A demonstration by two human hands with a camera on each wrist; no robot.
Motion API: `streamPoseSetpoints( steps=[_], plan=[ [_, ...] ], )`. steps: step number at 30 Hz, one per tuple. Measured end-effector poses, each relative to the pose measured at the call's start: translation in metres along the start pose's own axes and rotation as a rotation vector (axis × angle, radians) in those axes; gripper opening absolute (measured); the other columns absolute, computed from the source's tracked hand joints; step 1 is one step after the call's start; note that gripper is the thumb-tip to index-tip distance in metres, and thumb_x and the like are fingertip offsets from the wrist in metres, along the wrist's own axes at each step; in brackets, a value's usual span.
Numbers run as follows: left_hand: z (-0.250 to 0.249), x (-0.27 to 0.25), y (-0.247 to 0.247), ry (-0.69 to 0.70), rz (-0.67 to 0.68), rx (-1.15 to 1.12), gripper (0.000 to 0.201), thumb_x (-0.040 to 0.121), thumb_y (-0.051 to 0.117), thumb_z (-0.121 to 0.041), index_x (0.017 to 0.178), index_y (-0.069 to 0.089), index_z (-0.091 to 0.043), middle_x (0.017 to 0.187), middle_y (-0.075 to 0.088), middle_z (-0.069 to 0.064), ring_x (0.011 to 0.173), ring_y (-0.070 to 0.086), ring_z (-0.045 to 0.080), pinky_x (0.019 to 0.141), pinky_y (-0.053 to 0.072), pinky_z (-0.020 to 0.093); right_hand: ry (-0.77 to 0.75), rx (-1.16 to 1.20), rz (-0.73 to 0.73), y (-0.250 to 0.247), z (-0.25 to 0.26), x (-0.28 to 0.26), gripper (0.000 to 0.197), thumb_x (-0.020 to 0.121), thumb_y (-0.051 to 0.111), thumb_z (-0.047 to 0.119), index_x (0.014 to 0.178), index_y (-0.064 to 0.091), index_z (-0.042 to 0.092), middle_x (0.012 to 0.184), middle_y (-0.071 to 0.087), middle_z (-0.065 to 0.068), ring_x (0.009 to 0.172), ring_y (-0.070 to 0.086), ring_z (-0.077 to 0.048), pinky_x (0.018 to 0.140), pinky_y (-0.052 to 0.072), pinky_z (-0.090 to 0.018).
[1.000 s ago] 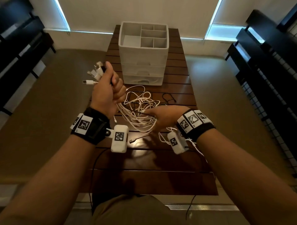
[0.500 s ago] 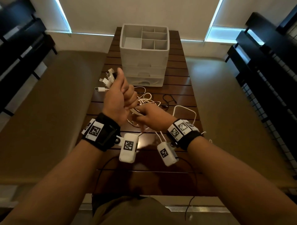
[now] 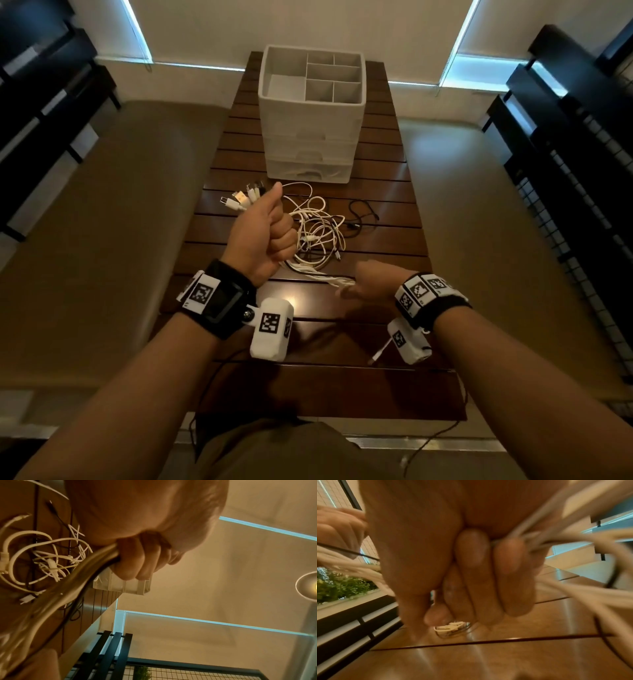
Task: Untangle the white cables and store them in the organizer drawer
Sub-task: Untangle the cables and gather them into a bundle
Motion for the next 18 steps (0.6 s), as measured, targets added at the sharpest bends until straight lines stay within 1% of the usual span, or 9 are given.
streamPoseSetpoints(
  steps=[2, 4, 6, 7, 9, 12, 14, 16, 18],
  plan=[
    [-0.002, 0.0, -0.002, -0.011, -0.021, 0.053, 0.055, 0.109, 0.048, -0.042, 0.061, 0.026, -0.025, 0.048, 0.017, -0.007, 0.043, 0.009, 0.013, 0.04, 0.007, 0.024, -0.026, 0.14, 0.041, 0.0, -0.005, -0.001, 0.062, 0.083, 0.069, 0.072, 0.093, 0.073, 0.011, 0.077, 0.069, 0.003, 0.068, 0.064, -0.015, 0.064, 0.051, -0.029],
    [-0.002, 0.001, -0.007, -0.013, -0.043, 0.122, 0.054, 0.109, 0.048, -0.041, 0.062, 0.027, -0.024, 0.049, 0.018, -0.006, 0.045, 0.01, 0.013, 0.044, 0.006, 0.028, -0.084, 0.315, 0.179, -0.006, -0.004, -0.008, 0.071, 0.07, 0.071, 0.083, 0.109, 0.07, 0.024, 0.091, 0.072, 0.01, 0.082, 0.067, -0.012, 0.079, 0.054, -0.034],
    [-0.001, 0.003, -0.016, -0.015, -0.073, 0.173, 0.053, 0.108, 0.049, -0.041, 0.062, 0.028, -0.024, 0.05, 0.019, -0.005, 0.042, 0.014, 0.012, 0.046, 0.006, 0.029, -0.165, 0.399, 0.236, -0.018, -0.003, -0.015, 0.071, 0.074, 0.066, 0.08, 0.126, 0.064, 0.031, 0.111, 0.069, 0.012, 0.099, 0.066, -0.009, 0.089, 0.05, -0.034],
    [0.0, 0.004, -0.021, -0.016, -0.088, 0.182, 0.054, 0.108, 0.05, -0.041, 0.062, 0.029, -0.024, 0.05, 0.019, -0.005, 0.04, 0.016, 0.011, 0.046, 0.007, 0.028, -0.186, 0.456, 0.196, -0.025, -0.006, -0.013, 0.07, 0.077, 0.062, 0.076, 0.13, 0.062, 0.031, 0.118, 0.069, 0.01, 0.105, 0.066, -0.009, 0.091, 0.051, -0.032],
    [0.002, 0.005, -0.031, -0.024, -0.123, 0.168, 0.055, 0.107, 0.052, -0.041, 0.059, 0.031, -0.024, 0.049, 0.02, -0.005, 0.038, 0.017, 0.011, 0.045, 0.007, 0.027, -0.151, 0.635, 0.007, -0.042, -0.018, -0.003, 0.057, 0.086, 0.062, 0.066, 0.126, 0.066, 0.025, 0.114, 0.072, 0.003, 0.102, 0.071, -0.013, 0.087, 0.058, -0.032],
    [0.006, 0.004, -0.043, -0.041, -0.161, 0.162, 0.055, 0.106, 0.053, -0.041, 0.058, 0.032, -0.025, 0.049, 0.02, -0.006, 0.038, 0.016, 0.01, 0.043, 0.007, 0.025, 0.015, 0.785, -0.467, -0.066, -0.042, 0.028, 0.022, 0.1, 0.067, 0.038, 0.103, 0.071, 0.017, 0.087, 0.072, -0.001, 0.073, 0.069, -0.016, 0.065, 0.059, -0.032],
    [0.011, 0.004, -0.046, -0.065, -0.167, 0.163, 0.055, 0.105, 0.054, -0.042, 0.06, 0.029, -0.024, 0.049, 0.019, -0.005, 0.037, 0.016, 0.01, 0.04, 0.008, 0.022, 0.086, 0.71, -0.686, -0.078, -0.052, 0.052, 0.012, 0.101, 0.064, 0.026, 0.095, 0.072, 0.021, 0.085, 0.07, 0.003, 0.068, 0.066, -0.013, 0.061, 0.057, -0.032],
    [0.015, 0.004, -0.049, -0.092, -0.174, 0.175, 0.054, 0.105, 0.055, -0.042, 0.062, 0.028, -0.023, 0.049, 0.019, -0.004, 0.037, 0.016, 0.01, 0.037, 0.011, 0.02, 0.119, 0.681, -0.698, -0.082, -0.054, 0.075, 0.018, 0.103, 0.057, 0.02, 0.101, 0.074, 0.021, 0.096, 0.071, 0.002, 0.074, 0.071, -0.016, 0.057, 0.061, -0.031],
    [0.017, 0.002, -0.051, -0.109, -0.171, 0.21, 0.054, 0.105, 0.055, -0.042, 0.062, 0.029, -0.023, 0.051, 0.019, -0.003, 0.039, 0.017, 0.011, 0.037, 0.014, 0.02, 0.166, 0.669, -0.596, -0.081, -0.05, 0.093, 0.025, 0.105, 0.049, 0.019, 0.11, 0.074, 0.019, 0.103, 0.07, -0.002, 0.079, 0.075, -0.024, 0.054, 0.064, -0.038]
  ],
)
Point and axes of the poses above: each hand's wrist, its own x-axis towards the middle knuckle, its own y-axis out of the palm, z = x × y, the point moved 1 cm from there along x, towards the middle knuckle
